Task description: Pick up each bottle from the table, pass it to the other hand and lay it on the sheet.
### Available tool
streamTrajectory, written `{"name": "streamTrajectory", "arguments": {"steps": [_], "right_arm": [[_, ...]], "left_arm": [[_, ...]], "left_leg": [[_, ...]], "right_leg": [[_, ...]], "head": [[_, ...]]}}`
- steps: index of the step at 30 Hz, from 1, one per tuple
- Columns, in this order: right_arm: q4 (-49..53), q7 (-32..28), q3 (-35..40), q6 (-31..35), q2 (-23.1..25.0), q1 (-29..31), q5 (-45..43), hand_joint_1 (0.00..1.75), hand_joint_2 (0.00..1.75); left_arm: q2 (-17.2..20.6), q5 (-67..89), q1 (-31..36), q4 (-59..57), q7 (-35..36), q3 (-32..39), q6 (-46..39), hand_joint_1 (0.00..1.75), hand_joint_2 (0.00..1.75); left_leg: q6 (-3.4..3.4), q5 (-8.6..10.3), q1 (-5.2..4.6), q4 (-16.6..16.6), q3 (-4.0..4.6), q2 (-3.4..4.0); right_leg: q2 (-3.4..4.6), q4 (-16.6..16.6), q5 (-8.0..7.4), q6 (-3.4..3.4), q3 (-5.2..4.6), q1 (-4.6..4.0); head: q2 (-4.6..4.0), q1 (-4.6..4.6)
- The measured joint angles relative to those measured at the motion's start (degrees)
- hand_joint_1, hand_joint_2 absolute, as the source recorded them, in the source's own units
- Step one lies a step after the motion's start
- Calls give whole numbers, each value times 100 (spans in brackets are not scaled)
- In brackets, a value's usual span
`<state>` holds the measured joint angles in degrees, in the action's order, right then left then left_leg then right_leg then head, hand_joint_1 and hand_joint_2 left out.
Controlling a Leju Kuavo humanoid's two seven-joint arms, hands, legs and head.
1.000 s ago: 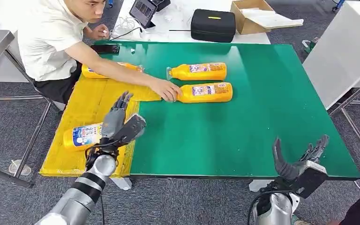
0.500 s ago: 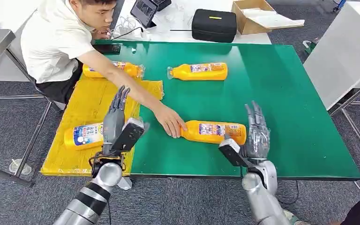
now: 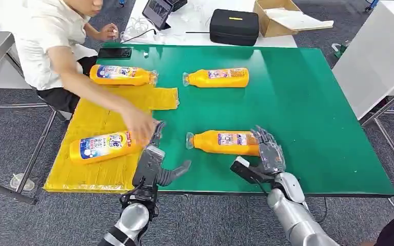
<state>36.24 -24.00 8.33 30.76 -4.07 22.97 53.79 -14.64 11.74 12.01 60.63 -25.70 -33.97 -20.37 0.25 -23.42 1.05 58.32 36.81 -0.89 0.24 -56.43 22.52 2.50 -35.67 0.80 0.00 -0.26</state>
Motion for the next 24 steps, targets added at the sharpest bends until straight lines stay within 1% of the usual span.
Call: {"name": "streamTrajectory", "arguments": {"steps": [3,7,9,16,24], "right_arm": [[-66,83,101,-219,-15,28,26,0,175],[-101,175,238,-322,-48,85,76,0,175],[-112,225,280,-320,-59,98,123,0,175],[-112,835,630,-20,-138,247,748,0,175],[-153,1262,881,-16,-170,382,1036,0,175]], "left_arm": [[0,-48,-22,112,0,-55,13,0,175],[0,-94,-60,236,0,-131,15,0,175],[2,-107,-65,253,0,-142,15,0,175],[2,-149,-66,293,2,-245,-2,0,175],[0,-168,-47,288,-17,-271,-79,0,175]], "left_leg": [[0,0,0,0,-1,1],[0,-1,-1,0,-1,2],[1,-1,-2,0,-2,2],[1,1,-1,0,-11,11],[3,5,-2,0,-11,11]], "right_leg": [[1,0,0,0,0,0],[3,1,0,0,0,1],[2,1,0,0,1,2],[6,1,-3,-1,4,1],[6,2,-6,2,6,2]], "head": [[0,2],[2,0],[2,0],[0,0],[0,0]]}}
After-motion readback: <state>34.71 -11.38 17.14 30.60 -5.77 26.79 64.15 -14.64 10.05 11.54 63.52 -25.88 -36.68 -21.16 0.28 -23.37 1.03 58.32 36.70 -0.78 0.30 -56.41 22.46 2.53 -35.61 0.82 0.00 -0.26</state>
